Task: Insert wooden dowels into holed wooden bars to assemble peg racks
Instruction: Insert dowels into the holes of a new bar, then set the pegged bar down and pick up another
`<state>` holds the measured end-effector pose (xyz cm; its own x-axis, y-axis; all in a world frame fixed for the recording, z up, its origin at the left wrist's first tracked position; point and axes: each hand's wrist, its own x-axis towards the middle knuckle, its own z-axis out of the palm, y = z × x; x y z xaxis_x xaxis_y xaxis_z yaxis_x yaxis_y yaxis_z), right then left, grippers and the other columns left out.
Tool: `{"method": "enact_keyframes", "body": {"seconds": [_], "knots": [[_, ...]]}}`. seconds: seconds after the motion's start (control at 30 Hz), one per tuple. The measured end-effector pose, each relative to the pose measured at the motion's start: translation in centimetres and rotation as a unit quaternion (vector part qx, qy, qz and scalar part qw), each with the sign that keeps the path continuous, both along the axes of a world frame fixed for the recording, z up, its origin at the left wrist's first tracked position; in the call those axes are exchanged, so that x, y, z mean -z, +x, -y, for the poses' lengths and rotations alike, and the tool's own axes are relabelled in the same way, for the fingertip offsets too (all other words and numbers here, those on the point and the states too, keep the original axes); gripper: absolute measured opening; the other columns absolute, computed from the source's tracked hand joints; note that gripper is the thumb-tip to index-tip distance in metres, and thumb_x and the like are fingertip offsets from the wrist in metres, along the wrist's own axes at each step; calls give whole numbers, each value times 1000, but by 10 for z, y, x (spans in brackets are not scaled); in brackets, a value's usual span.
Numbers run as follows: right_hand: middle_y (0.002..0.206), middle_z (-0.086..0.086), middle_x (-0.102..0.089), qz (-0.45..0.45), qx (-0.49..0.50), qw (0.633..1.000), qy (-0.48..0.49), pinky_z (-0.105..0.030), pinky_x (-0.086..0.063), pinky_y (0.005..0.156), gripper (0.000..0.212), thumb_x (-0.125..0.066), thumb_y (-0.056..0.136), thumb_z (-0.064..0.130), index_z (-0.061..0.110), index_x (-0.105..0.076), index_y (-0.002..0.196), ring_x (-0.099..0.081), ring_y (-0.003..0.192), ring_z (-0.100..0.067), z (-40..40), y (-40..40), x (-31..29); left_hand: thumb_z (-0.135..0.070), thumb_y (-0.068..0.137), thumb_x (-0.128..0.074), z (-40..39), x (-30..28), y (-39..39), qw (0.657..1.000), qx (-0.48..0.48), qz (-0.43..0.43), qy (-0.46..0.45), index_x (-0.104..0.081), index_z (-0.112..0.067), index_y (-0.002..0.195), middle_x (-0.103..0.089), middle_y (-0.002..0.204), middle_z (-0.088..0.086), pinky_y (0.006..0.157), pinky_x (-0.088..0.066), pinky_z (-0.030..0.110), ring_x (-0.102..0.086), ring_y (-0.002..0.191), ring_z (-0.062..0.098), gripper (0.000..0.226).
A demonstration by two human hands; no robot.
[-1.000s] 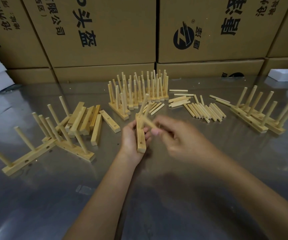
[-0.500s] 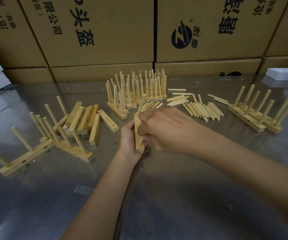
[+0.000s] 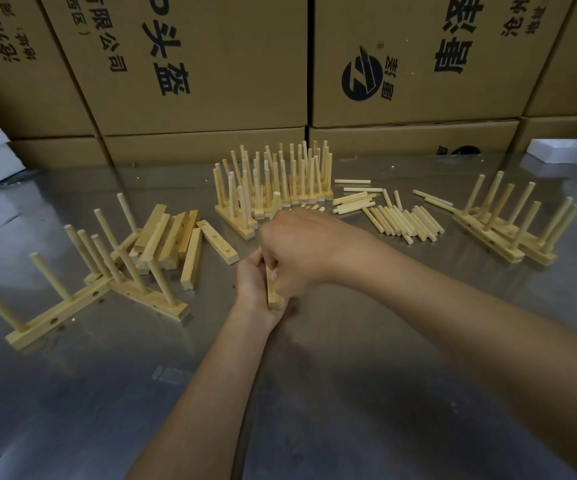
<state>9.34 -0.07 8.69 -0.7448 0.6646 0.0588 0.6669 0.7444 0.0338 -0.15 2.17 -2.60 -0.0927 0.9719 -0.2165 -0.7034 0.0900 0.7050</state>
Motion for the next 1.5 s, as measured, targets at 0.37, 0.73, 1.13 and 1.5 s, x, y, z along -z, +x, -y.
{"method": "enact_keyframes", "body": {"seconds": [0.37, 0.73, 1.13, 1.5], "knots": [[62, 4, -59, -224, 138, 964, -48, -28, -33, 45, 31, -71, 78, 50, 22, -56, 74, -55, 59, -12, -5, 26, 30, -24, 105, -34, -11, 0, -2, 997, -51, 25, -59, -60, -12, 87, -52, 57, 0, 50, -44, 25, -52, 51, 14, 34], [58, 7, -58, -287, 192, 932, -110, -28, -33, 49, 29, -56, 86, 46, 28, -57, 62, -59, 62, -19, -22, 28, 97, -19, 109, -31, -18, -1, -10, 997, -51, -37, -47, -45, -9, 142, -58, 122, 16, 100, -51, 46, -58, 109, 27, 37], [99, -4, -68, -185, 195, 960, -77, -32, -37, 69, 32, -49, 96, 46, 25, -69, 109, -62, 97, -28, -90, -4, 110, -3, 92, -39, -19, 3, -6, 883, -172, -430, -82, -26, -15, 157, -28, 162, 5, 122, -21, 48, -21, 150, 24, 68], [92, -2, -67, -283, 282, 916, -28, -30, -37, 68, 25, -60, 90, 49, 25, -53, 85, -63, 91, -23, -131, -60, 127, -25, 100, -47, -26, 8, -12, 877, -185, -438, -65, -43, -24, 147, -53, 142, 3, 114, -36, 47, -43, 137, 23, 47]]}}
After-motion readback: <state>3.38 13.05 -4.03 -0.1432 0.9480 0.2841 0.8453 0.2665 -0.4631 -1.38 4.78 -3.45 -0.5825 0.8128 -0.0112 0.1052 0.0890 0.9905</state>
